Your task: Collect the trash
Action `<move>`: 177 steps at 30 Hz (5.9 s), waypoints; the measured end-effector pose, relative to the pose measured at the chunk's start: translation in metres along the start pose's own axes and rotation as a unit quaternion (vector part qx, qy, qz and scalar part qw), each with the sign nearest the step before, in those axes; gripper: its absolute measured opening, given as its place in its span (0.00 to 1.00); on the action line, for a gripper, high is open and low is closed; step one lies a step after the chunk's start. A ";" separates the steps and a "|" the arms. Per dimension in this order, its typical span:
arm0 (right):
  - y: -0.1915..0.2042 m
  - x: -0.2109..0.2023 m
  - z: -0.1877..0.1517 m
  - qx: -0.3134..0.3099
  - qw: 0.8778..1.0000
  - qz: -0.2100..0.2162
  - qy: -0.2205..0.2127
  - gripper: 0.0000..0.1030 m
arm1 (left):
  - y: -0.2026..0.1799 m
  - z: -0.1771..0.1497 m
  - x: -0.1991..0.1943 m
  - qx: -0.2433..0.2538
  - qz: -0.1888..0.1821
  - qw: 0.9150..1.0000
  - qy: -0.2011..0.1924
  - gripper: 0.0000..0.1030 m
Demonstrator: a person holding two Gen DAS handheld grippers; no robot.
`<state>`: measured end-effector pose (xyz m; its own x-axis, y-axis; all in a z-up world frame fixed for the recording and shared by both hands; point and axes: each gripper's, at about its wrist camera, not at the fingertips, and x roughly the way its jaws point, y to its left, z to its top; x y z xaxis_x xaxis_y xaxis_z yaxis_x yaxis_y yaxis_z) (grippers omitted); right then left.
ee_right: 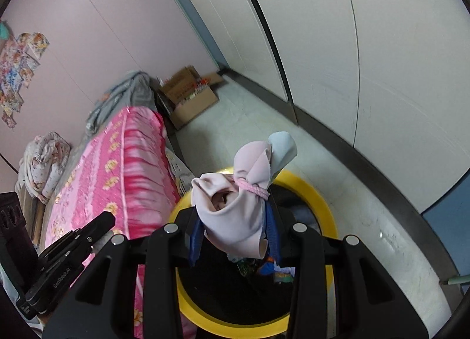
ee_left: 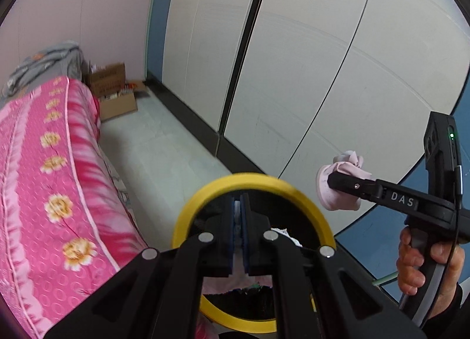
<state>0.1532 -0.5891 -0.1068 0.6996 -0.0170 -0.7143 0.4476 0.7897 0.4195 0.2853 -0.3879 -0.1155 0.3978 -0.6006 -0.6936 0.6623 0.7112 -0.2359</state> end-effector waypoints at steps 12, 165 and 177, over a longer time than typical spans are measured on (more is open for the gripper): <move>-0.014 0.064 -0.016 0.018 0.998 -0.023 0.051 0.35 | 0.011 -0.020 0.045 -0.019 -0.004 0.998 0.054 0.04; 0.302 -0.122 -0.248 -0.238 0.950 0.074 -0.189 0.92 | 0.118 -0.235 -0.408 -0.119 0.295 0.893 -0.317 0.92; 0.304 -0.119 -0.248 -0.238 0.951 0.075 -0.184 0.92 | 0.118 -0.235 -0.407 -0.118 0.294 0.894 -0.318 0.92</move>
<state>0.0672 -0.1948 -0.0333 0.9223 -0.0275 -0.3856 0.0869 0.9867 0.1375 0.0525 0.0259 -0.0210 0.9630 -0.1302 -0.2359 0.0973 0.9845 -0.1461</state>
